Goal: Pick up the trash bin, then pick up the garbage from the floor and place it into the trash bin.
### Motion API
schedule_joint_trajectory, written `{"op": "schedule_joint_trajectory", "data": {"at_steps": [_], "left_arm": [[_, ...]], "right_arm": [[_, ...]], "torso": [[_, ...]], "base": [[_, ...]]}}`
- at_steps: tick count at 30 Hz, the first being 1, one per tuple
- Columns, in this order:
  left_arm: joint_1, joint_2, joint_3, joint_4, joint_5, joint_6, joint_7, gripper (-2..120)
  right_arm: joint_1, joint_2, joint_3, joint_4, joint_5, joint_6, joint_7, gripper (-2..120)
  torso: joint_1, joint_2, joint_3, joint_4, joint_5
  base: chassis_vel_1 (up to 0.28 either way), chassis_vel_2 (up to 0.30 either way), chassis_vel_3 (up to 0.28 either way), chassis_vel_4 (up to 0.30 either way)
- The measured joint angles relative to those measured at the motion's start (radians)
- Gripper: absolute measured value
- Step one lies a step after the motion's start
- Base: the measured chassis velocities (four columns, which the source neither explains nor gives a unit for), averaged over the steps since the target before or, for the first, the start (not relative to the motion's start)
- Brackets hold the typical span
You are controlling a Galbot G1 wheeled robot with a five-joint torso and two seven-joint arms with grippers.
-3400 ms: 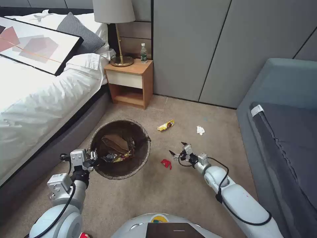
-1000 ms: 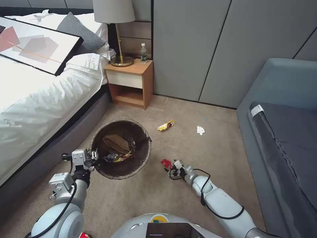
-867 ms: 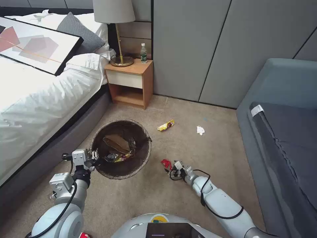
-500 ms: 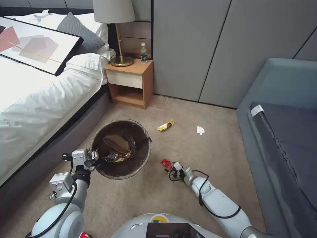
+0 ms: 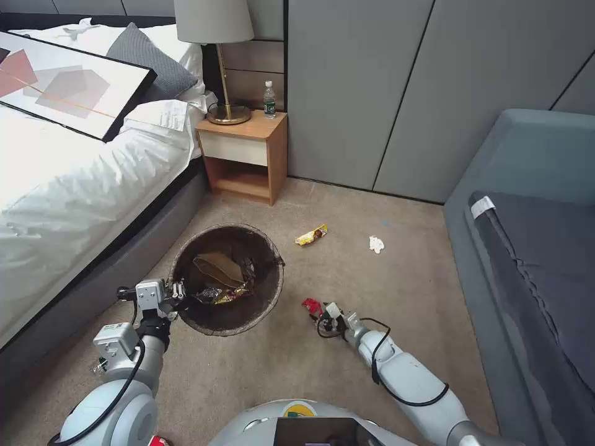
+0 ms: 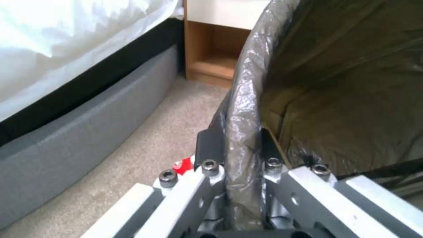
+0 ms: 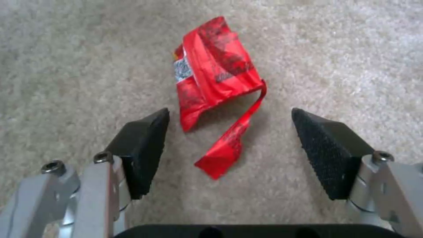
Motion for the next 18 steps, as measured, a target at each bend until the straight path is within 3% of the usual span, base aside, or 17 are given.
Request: {"op": "schedule_joint_trajectory", "data": {"at_steps": [11, 13, 18], "left_arm": [[-0.003, 0.001, 0.000, 0.004, -0.002, 0.000, 0.003, 2], [-0.005, 0.000, 0.000, 0.006, -0.002, 0.000, 0.003, 2], [-0.007, 0.001, 0.000, 0.008, -0.002, 0.000, 0.003, 2]], "right_arm": [[0.019, 0.025, 0.014, -0.036, -0.009, 0.007, 0.001, 67], [0.022, 0.029, 0.015, -0.043, -0.010, 0.008, 0.000, 49], [0.023, 0.032, 0.016, -0.047, -0.010, 0.008, -0.001, 32]], "torso": [[0.000, 0.000, 0.000, 0.0000, 0.0000], [0.000, 0.000, 0.000, 0.0000, 0.0001], [0.000, 0.000, 0.000, 0.0000, 0.0001]], "base": [[0.000, 0.000, 0.000, 0.000], [0.000, 0.000, 0.000, 0.000], [0.000, 0.000, 0.000, 0.000]]}}
